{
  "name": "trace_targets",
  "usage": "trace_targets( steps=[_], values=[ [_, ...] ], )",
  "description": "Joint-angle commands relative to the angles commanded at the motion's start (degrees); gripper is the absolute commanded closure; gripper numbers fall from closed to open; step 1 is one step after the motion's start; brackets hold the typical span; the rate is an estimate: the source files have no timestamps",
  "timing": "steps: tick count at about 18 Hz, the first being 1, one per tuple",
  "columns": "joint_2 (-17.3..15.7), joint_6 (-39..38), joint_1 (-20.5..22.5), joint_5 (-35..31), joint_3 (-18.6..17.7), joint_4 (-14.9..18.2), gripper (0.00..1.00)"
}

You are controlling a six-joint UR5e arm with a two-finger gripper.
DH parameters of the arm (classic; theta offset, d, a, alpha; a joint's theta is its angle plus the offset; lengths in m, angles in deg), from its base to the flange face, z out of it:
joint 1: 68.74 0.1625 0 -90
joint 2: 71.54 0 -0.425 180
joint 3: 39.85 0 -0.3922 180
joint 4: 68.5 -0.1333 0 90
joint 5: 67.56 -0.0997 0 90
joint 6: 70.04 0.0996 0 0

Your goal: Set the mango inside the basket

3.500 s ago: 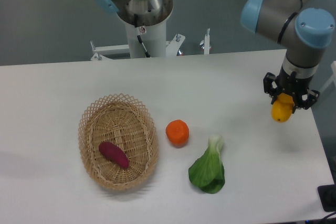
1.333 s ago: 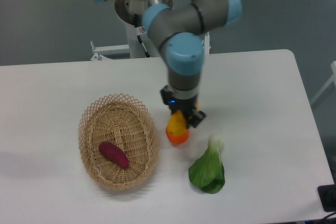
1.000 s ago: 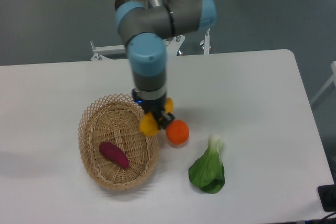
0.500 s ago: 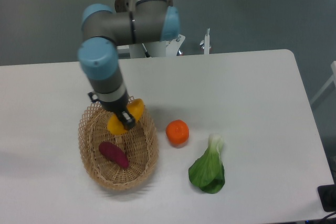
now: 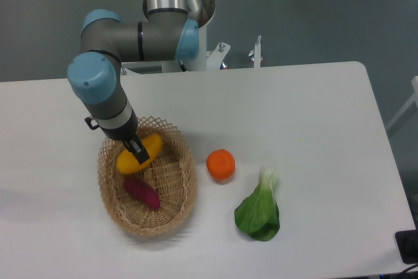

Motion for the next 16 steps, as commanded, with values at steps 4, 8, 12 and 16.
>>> trace_targets(
  steps=[4, 8, 12, 16],
  values=[
    [-0.4, -4.4, 0.9, -0.5, 1.2, -0.1, 0.00],
    [-1.6, -4.1, 7.6, 0.3, 1.8, 0.1, 0.00],
    [-1.8, -3.8, 17.0, 0.8, 2.1, -0.2, 0.00],
    [-1.6, 6.0, 25.6, 2.7, 3.3, 0.0, 0.00]
  ],
)
